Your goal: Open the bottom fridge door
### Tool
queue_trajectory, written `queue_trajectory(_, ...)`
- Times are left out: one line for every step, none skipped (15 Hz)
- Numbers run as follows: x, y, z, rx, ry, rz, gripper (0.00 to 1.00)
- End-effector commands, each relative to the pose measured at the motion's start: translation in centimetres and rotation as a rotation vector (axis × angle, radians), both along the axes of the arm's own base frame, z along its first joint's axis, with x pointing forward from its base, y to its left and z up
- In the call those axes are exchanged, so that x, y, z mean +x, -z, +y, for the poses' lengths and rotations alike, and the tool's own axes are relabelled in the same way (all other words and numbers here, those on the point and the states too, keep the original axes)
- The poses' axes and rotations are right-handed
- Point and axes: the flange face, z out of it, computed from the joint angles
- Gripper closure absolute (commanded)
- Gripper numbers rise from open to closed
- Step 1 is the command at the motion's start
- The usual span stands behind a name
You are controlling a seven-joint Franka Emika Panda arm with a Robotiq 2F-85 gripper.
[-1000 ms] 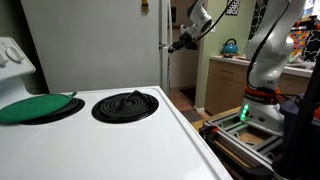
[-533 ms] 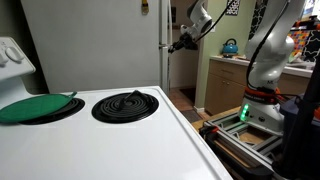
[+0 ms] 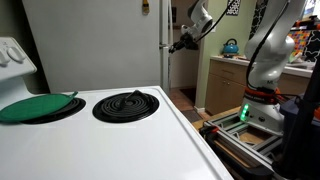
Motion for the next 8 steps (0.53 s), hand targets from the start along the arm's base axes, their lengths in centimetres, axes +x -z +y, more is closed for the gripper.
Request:
queue_trajectory(-1.5,0.1,-4.2,-0.049,0.07,-0.009,0.87)
queue_trajectory(-1.8,0.1,-4.8,-0.05,0.084,-0.009,0.87)
queue_trajectory(-2.0,0.2,-5.0,-0.054,0.093,-0.009,0.87)
queue_trajectory(-2.2,0.2,-5.4,-0.056,0.1,-0.013,0.87)
queue_trajectory(-2.3,0.2,-5.6,-0.061,0.105,-0.012,0.87)
queue_trajectory(-2.5,0.2,-5.7,-0.065,0.109,-0.013,0.87)
queue_trajectory(-2.6,0.1,-5.8,-0.068,0.112,-0.013,0.87)
queue_trajectory(-2.8,0.1,-6.2,-0.075,0.119,-0.013,0.87)
